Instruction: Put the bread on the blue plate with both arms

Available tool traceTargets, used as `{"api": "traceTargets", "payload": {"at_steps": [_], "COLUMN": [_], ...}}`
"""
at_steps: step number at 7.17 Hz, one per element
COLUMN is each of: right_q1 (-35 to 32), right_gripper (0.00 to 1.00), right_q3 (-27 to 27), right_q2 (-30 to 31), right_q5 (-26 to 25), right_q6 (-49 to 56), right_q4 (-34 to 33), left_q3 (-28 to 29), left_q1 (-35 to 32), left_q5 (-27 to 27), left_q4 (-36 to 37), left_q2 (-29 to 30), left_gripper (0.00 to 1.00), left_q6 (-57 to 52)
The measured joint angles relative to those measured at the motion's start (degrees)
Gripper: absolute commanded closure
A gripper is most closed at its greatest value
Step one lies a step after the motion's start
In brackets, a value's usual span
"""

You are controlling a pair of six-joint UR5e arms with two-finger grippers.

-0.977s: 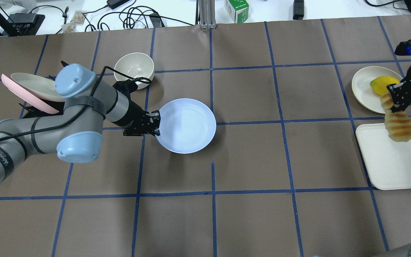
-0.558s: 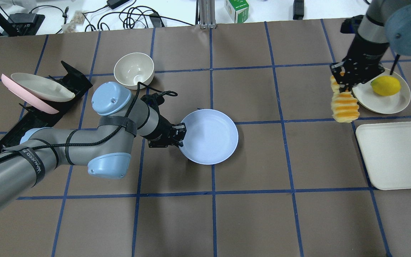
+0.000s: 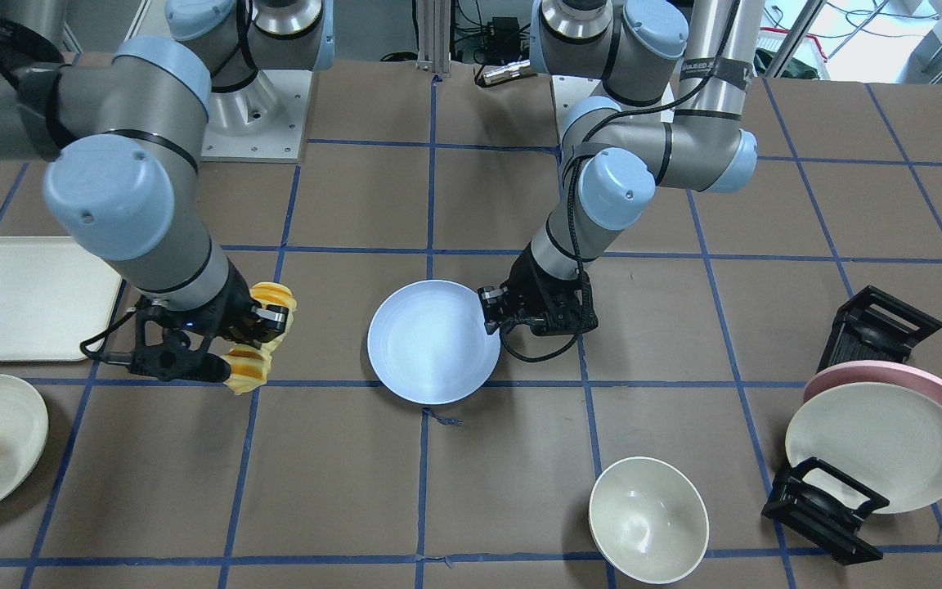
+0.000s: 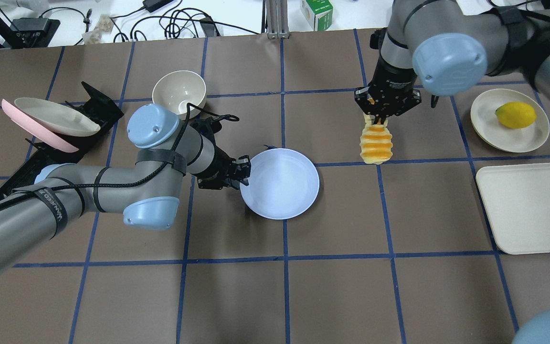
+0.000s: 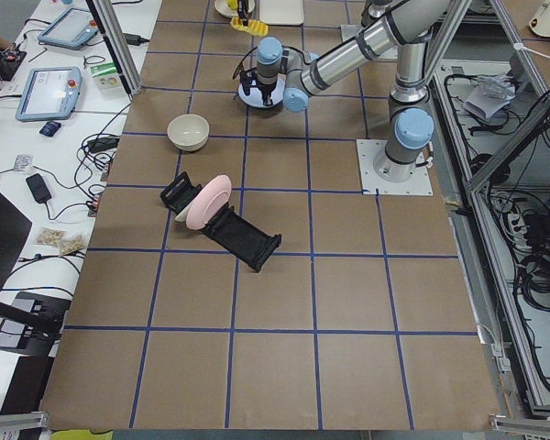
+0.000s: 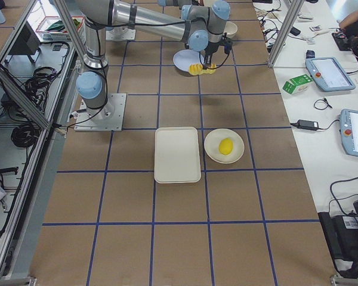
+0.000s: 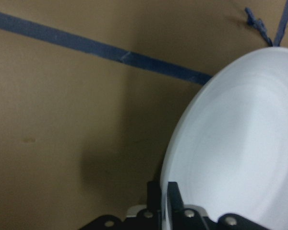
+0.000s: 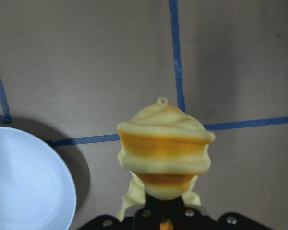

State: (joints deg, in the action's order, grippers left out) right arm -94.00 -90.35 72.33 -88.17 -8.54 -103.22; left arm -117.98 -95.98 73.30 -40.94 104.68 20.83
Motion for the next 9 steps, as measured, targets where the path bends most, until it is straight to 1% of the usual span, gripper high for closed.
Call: {"api": "traceTargets", "payload": {"at_steps": [1, 2, 3, 4, 5, 6, 7, 8, 9], "right_q1": [-2.62, -5.26, -8.36, -11.46, -14.14, -16.13, -17.57, -18.4, -18.76], "right_gripper": [1.0, 1.0, 1.0, 1.0, 1.0, 1.0, 0.92, 0.87, 0.63], "right_q3": [0.0, 0.0, 0.03, 0.04, 0.03, -0.01, -0.05, -0.1, -0.29], "right_q2": [-1.1, -2.32, -3.83, -5.62, -7.31, -8.53, -9.33, -9.99, -10.55], "right_q5": [0.31, 0.46, 0.52, 0.54, 0.53, 0.51, 0.52, 0.54, 0.54], "right_q6": [-1.48, -3.62, -6.39, -9.67, -12.19, -13.24, -13.68, -13.86, -13.95], "right_q4": [-1.39, -2.99, -5.29, -8.01, -10.34, -11.59, -12.1, -12.28, -12.27], "left_q3": [5.19, 11.88, 19.14, 24.82, 28.77, 30.82, 31.71, 31.89, 31.62], "left_q1": [0.67, 1.38, 2.56, 3.98, 5.29, 6.21, 6.84, 7.03, 6.94], "left_q5": [2.58, 4.57, 6.9, 8.88, 11.11, 13.58, 14.93, 15.42, 15.57], "left_q4": [-6.48, -15.86, -27.17, -37.05, -44.84, -49.83, -52.83, -53.95, -53.28], "left_q2": [-0.79, -1.75, -2.91, -4.07, -5.6, -7.47, -9.54, -11.24, -11.85], "left_gripper": [0.07, 0.02, 0.0, 0.0, 0.0, 0.0, 0.0, 0.0, 0.0], "left_q6": [-1.62, -4.95, -9.95, -14.59, -19.23, -24.04, -27.74, -29.32, -29.54]}}
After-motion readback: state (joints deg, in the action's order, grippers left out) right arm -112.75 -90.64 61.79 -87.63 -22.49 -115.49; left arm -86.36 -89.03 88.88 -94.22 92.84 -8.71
